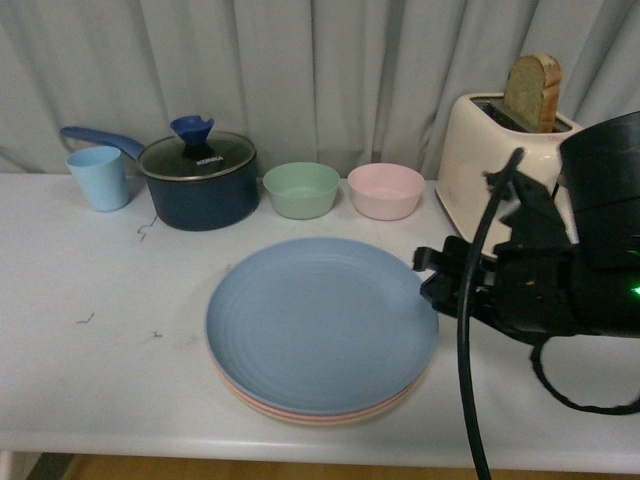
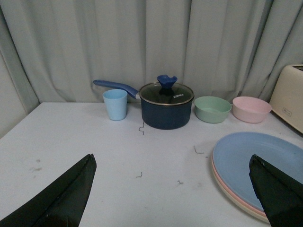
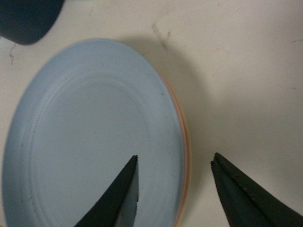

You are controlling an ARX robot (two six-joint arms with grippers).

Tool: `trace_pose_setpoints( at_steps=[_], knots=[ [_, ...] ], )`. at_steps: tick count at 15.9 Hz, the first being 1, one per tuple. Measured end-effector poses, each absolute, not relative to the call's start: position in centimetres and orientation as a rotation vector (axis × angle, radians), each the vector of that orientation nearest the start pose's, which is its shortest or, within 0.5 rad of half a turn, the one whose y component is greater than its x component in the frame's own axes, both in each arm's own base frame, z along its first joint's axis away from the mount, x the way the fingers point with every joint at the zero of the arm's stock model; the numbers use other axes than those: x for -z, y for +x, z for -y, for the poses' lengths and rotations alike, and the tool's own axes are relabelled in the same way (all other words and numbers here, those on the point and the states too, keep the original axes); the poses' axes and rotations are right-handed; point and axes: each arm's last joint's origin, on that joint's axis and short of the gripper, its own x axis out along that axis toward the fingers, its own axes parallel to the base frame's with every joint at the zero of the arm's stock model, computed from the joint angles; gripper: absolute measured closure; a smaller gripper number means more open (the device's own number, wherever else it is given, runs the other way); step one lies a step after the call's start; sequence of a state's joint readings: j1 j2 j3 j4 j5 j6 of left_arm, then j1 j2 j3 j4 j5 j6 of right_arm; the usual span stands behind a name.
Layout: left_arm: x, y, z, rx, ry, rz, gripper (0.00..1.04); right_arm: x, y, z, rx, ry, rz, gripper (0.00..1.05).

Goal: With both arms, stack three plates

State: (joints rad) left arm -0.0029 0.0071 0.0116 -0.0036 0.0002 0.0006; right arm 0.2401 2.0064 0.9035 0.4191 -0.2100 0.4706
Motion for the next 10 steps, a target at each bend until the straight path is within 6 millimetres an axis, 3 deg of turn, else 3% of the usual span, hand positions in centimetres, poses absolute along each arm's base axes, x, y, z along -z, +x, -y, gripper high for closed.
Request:
trace_pose_setpoints(
  at_steps=[2, 4, 5, 8, 10],
  knots=[
    [-16.7, 9.7, 0.0, 0.003, 0.001, 0.001, 0.07, -12.1, 33.8, -7.6, -0.268, 0.458, -0.698, 0.36],
    [-16.7, 9.7, 0.0, 0.003, 0.001, 0.002, 0.07, -14.5, 34.2, -7.2, -0.277, 0.453, -0.569, 0.19],
    [-16.7, 9.7, 0.0, 0.005, 0.001, 0.002, 0.07, -13.1, 33.5, -7.2, -0.162, 0.291, -0.302, 0.32],
    [-16.6, 9.7, 0.0, -0.002, 0.000, -0.001, 0.07, -11.0, 30.0, -5.9, -0.048, 0.141, -0.235, 0.47],
    [-16.7, 9.7, 0.0, -0.004, 0.001, 0.001, 0.07, -11.8, 28.5, -4.7, -0.010, 0.075, -0.147, 0.57]
  ],
)
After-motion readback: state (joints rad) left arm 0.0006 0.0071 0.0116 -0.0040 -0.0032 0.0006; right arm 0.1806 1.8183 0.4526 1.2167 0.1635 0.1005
